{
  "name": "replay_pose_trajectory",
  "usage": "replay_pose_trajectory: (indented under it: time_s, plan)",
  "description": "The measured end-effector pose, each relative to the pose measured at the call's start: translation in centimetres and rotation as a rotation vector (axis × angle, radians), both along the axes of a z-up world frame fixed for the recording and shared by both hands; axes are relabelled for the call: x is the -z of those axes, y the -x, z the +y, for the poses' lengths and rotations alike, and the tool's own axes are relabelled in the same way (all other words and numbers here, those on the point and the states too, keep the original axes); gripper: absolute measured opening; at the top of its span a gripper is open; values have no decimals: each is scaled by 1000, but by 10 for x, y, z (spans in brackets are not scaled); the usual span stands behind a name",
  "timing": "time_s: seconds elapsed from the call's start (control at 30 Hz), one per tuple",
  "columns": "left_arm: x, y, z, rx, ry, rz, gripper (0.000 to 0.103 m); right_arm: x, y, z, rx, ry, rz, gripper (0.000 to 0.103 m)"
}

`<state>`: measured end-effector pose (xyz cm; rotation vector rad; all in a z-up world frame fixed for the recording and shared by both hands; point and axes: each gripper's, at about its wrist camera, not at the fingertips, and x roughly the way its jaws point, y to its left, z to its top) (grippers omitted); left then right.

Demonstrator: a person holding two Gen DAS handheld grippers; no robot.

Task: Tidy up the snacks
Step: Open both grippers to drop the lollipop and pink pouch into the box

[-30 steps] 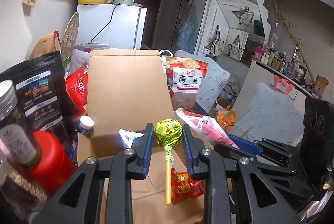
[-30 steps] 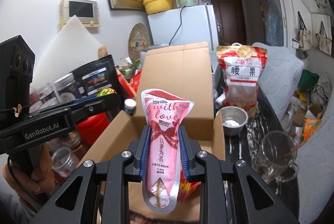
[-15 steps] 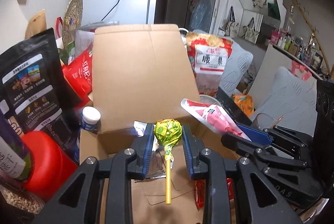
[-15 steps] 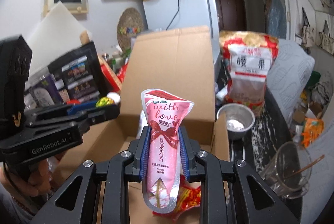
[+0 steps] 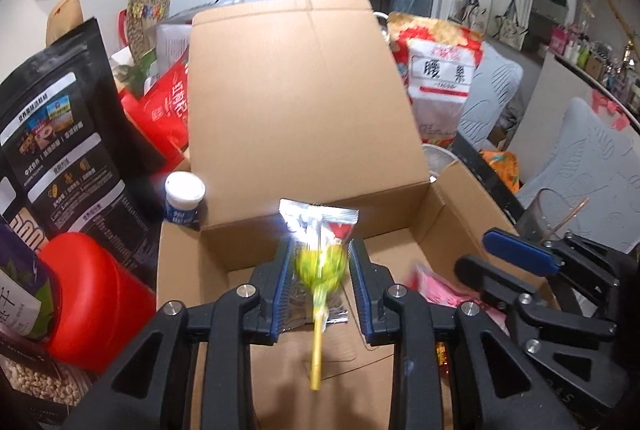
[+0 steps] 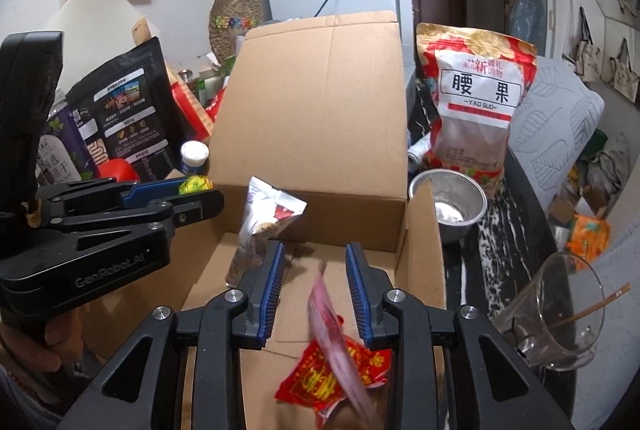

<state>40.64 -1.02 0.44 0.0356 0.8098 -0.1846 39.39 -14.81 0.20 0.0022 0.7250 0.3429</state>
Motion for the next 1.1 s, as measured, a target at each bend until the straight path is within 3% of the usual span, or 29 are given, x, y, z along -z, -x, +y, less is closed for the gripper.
replay_pose_trajectory:
  time_s: [0.17, 0.5, 1.0, 1.1]
  plan:
    - [5, -4, 2, -20, -3, 36, 28, -1, 1, -1, 11, 6, 3, 32]
    - [-7, 6, -3, -23, -4, 4, 28, -12, 10, -9, 37, -7, -8, 32]
    - [-58, 56, -19, 3, -4, -94, 28, -59, 61, -27, 74, -24, -94, 32]
    - [-66, 67, -20, 4, -6, -115, 28, -67, 75, -28, 76, -24, -113, 36]
